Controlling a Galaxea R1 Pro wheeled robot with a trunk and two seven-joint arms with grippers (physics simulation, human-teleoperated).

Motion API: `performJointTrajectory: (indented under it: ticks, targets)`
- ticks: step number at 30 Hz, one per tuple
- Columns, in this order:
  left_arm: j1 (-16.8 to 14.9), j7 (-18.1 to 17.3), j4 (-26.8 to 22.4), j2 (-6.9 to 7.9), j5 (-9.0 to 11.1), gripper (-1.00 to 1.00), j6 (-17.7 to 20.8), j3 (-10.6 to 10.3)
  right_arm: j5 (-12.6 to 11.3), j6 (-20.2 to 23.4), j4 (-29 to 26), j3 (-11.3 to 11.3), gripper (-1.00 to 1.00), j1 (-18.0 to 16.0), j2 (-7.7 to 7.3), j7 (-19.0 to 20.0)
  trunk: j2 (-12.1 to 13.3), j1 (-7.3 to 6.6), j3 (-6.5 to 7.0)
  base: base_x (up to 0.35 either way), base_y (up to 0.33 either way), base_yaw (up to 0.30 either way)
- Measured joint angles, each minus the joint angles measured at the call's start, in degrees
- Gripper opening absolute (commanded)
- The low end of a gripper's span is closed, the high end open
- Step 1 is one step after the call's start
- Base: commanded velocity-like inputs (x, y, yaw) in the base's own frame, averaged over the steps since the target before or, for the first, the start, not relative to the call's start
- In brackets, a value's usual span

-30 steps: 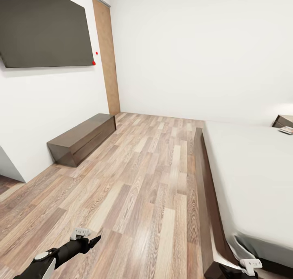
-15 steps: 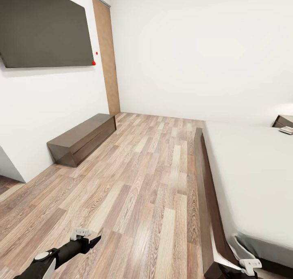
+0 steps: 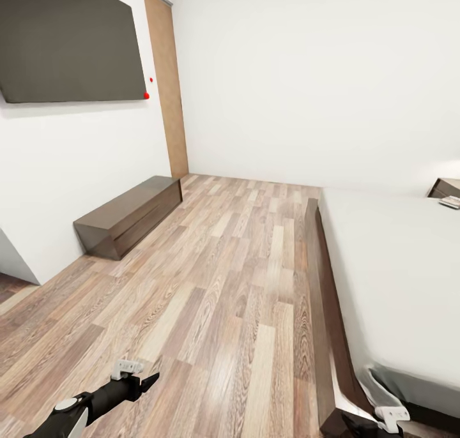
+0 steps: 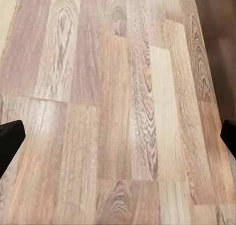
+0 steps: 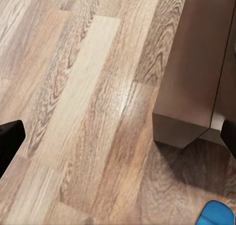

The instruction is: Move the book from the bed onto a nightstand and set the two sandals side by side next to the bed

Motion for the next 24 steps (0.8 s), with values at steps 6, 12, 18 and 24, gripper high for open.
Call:
performJointTrajectory:
  ticks: [6, 12, 18, 24]
  targets:
    - [0.0, 0.0, 0.0, 0.0, 0.0, 1.0, 0.0, 0.0, 0.0, 0.0, 0.0, 0.0, 1.0, 0.0, 0.0, 0.0, 0.0, -0.02, -0.14, 0.119, 0.0, 0.0]
    - [0.0, 0.0, 0.0, 0.0, 0.0, 1.0, 0.1, 0.1, 0.0, 0.0, 0.0, 0.0, 1.0, 0.0, 0.01, 0.0, 0.0, -0.03, -0.15, 0.306, 0.0, 0.0]
    - [0.0, 0.0, 0.0, 0.0, 0.0, 1.0, 0.0, 0.1, 0.0, 0.0, 0.0, 0.0, 1.0, 0.0, 0.01, 0.0, 0.0, -0.01, -0.15, 0.173, 0.0, 0.0]
    - [0.0, 0.0, 0.0, 0.0, 0.0, 1.0, 0.0, 0.1, 0.0, 0.0, 0.0, 0.0, 1.0, 0.0, 0.01, 0.0, 0.0, 0.0, -0.15, 0.019, 0.0, 0.02]
